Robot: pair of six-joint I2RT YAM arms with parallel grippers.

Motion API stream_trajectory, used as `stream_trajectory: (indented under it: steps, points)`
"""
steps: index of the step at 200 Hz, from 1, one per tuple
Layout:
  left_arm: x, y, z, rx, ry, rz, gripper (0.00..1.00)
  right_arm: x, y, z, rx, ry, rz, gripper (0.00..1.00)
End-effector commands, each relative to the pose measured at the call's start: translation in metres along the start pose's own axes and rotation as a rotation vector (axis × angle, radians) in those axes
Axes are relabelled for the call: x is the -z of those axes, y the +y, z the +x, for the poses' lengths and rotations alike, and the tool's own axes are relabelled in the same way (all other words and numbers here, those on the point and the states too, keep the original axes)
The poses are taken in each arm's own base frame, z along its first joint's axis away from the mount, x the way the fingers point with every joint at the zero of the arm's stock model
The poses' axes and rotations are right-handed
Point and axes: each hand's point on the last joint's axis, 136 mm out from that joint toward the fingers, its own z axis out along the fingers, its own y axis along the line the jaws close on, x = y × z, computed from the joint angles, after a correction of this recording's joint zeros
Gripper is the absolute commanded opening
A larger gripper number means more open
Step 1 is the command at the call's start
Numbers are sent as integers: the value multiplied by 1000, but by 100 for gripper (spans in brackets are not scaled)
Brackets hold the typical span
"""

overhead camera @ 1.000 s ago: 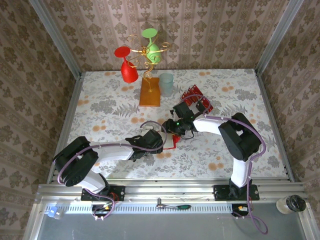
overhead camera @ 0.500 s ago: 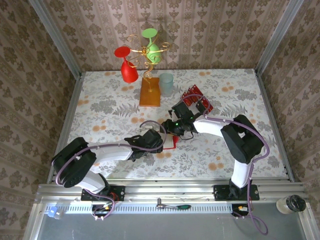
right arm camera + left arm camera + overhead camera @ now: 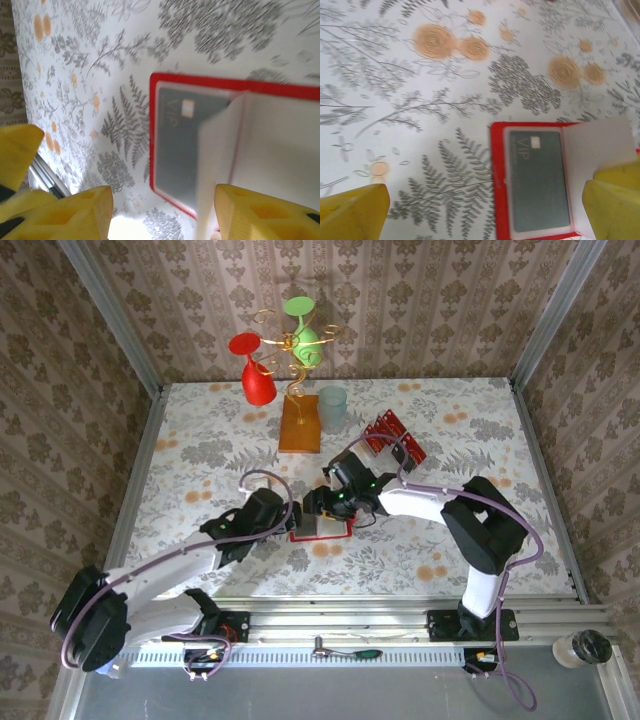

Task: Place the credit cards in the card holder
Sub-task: Flip over the card slot on the card holder.

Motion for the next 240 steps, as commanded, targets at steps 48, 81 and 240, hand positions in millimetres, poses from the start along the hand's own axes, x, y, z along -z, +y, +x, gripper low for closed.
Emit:
stream_trajectory:
  steps: [48,81,240]
  points:
    - [10,35,8,22,9,-45,100,-34,19,-5,-28,-9,-33,59]
    - [9,36,9,27,12,-42,100,-46,8,-3,-48,-5,-21,59]
    - [-1,34,16,27,43,-47,100,-19,-7,-17,-7,2,5,32]
